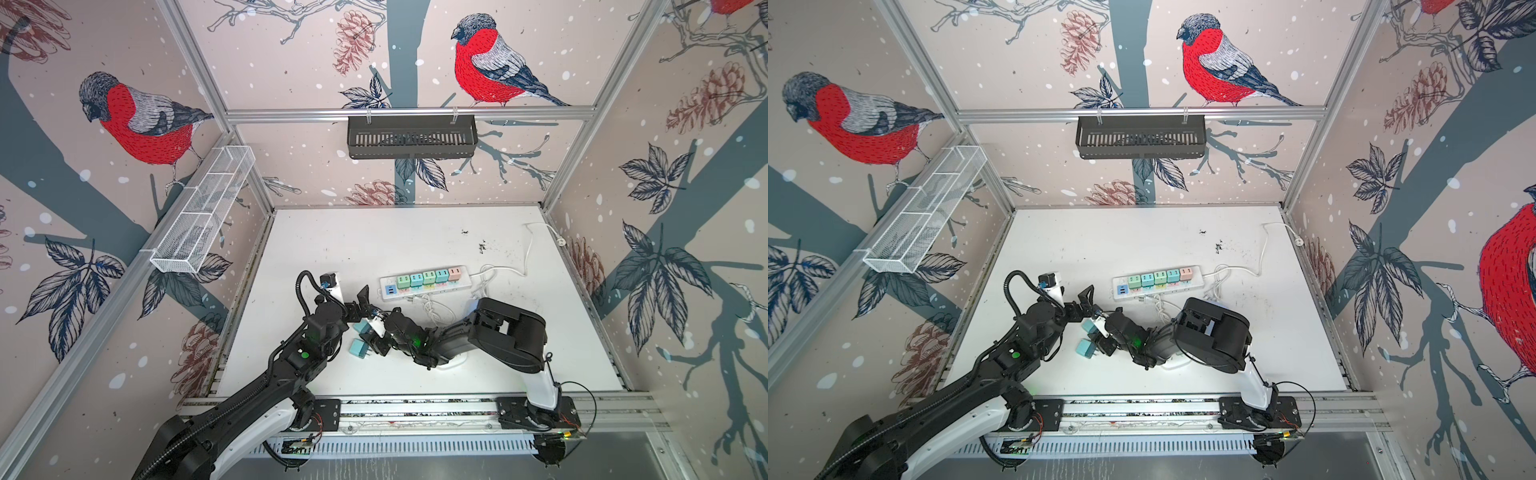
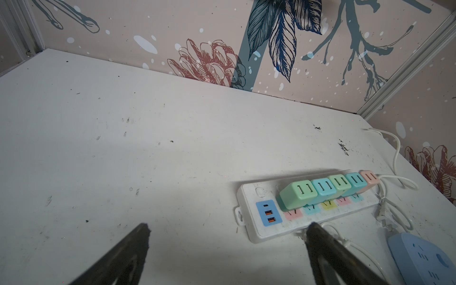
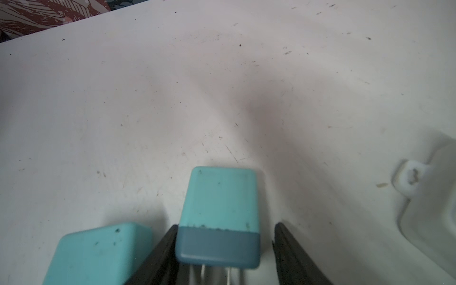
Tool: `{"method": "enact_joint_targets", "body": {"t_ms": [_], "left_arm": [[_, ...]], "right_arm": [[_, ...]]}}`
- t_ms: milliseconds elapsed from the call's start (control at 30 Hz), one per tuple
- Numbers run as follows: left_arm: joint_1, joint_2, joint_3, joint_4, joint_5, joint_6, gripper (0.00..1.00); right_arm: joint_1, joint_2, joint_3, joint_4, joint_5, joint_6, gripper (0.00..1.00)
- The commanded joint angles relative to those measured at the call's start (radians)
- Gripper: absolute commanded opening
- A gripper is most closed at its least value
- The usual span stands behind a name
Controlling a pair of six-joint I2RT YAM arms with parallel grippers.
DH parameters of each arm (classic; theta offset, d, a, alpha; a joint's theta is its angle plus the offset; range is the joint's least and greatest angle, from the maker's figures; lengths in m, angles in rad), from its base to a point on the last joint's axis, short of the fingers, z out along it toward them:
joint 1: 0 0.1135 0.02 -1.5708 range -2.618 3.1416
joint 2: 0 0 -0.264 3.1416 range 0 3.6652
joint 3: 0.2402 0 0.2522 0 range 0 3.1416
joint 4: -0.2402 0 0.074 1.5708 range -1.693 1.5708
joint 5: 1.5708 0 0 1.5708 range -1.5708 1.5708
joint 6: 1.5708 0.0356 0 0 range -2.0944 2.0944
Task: Insert the plug
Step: 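Lower the right gripper around a teal adapter and close on it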
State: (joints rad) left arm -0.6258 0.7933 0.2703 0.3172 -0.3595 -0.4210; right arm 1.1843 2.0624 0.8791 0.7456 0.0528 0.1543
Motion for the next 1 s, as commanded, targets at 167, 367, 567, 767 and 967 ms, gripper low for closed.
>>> {"method": "enact_joint_targets", "body": {"t_ms": [167, 367, 567, 767, 967], "left_arm": [[0.002, -0.004, 0.007, 0.045, 0.005, 0.001, 0.98], [0.003, -0.005, 0.007, 0.044, 0.005, -0.001, 0.98], [0.001, -0.014, 0.001, 0.055, 0.017, -0.004, 0.99], [0.002, -0.031, -0.007, 0.066, 0.043, 0.011, 0.99], [0.002, -0.032, -0.007, 0.077, 0.081, 0.025, 0.99]], "right_arm": [[0.009, 0.017, 0.0, -0.095, -0.019, 0.019, 0.44], [0.009, -0.026, -0.043, -0.045, -0.01, 0.028, 0.33], [-0.021, -0.172, -0.203, 0.095, 0.03, 0.035, 0.24], [-0.122, -0.338, -0.382, 0.275, 0.03, 0.098, 0.22], [-0.175, -0.39, -0.434, 0.449, 0.193, 0.11, 0.17]]}}
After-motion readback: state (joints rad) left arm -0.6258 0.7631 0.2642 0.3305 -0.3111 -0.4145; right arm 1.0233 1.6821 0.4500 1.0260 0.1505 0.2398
